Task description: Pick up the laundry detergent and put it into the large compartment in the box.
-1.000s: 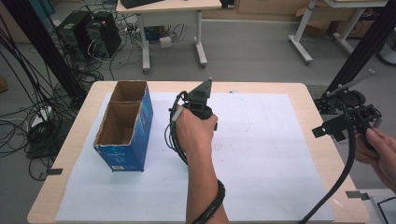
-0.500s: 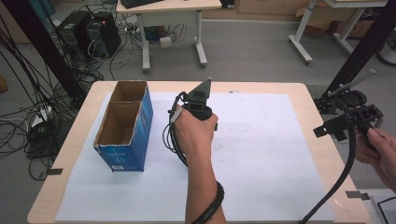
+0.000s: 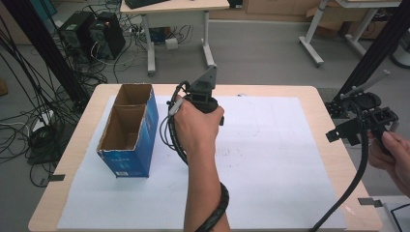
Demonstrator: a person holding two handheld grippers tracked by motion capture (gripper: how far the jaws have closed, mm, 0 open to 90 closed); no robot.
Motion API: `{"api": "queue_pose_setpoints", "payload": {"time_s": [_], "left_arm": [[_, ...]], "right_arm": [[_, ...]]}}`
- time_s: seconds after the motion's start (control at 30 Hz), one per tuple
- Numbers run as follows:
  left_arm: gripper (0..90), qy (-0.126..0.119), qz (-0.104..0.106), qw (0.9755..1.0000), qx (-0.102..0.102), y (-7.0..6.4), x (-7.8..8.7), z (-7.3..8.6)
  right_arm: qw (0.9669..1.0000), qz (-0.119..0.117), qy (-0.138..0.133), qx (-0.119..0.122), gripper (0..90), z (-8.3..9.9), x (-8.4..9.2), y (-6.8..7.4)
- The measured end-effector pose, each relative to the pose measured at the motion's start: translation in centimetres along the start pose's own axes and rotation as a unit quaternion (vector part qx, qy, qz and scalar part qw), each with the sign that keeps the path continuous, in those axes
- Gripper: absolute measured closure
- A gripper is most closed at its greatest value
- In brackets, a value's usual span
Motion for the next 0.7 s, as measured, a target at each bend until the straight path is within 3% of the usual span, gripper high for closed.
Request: {"api": "queue_pose_setpoints", "payload": {"time_s": [0.23, 0.7], "left_arm": [[38.3, -0.007, -0.008, 0.9999, 0.009, 1.2, 2.6, 0.5], [38.3, -0.028, -0.018, 0.9991, 0.027, 5.6, 8.8, 1.5]], "right_arm": [[0.9999, -0.007, 0.009, -0.003, 3.5, -0.3, 0.5, -0.2], [0.9998, -0.014, 0.011, 0.009, 3.5, -1.4, 2.2, 1.1]]}}
Point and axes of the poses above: each handheld gripper's, and its own axes: x roughly backward along the jaws, z roughly out of its underside, y roughly to its left, the point moved 5 cm from there along -x, roughly forward along the jaws, and after that the axes turned 12 degrees about -x, right-handed, at the moved point
